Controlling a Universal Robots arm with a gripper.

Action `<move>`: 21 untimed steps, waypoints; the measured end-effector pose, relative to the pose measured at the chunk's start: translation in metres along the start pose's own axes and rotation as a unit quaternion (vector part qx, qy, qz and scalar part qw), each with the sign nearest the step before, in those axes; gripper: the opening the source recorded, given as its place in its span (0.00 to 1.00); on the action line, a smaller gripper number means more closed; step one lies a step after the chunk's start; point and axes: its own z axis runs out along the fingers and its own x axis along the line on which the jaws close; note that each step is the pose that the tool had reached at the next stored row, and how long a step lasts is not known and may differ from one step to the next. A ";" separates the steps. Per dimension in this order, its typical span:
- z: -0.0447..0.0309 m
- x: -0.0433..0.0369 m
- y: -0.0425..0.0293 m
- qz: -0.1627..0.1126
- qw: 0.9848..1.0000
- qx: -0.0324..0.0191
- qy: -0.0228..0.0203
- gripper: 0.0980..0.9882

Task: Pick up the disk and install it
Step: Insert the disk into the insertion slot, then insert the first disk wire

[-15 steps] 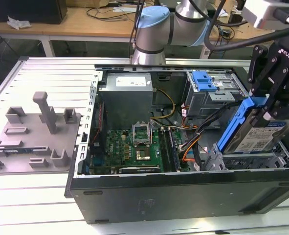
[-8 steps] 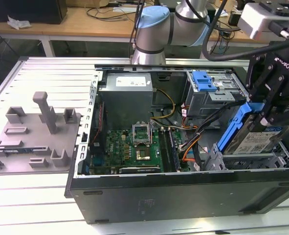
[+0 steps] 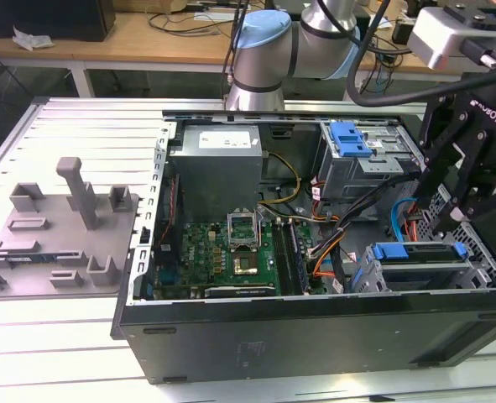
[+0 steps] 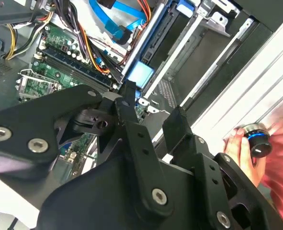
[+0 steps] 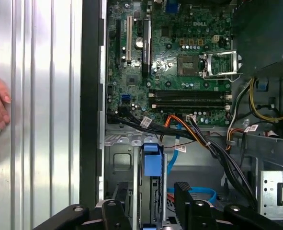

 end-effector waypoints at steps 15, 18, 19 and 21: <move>0.0000 -0.0026 0.0011 0.000 1.000 0.000 0.001 0.46; 0.0000 -0.0041 0.0017 0.000 1.000 0.000 0.001 0.46; 0.0000 -0.0048 0.0019 0.000 1.000 0.000 0.001 0.46; 0.0000 -0.0058 0.0021 0.000 1.000 0.000 0.001 0.46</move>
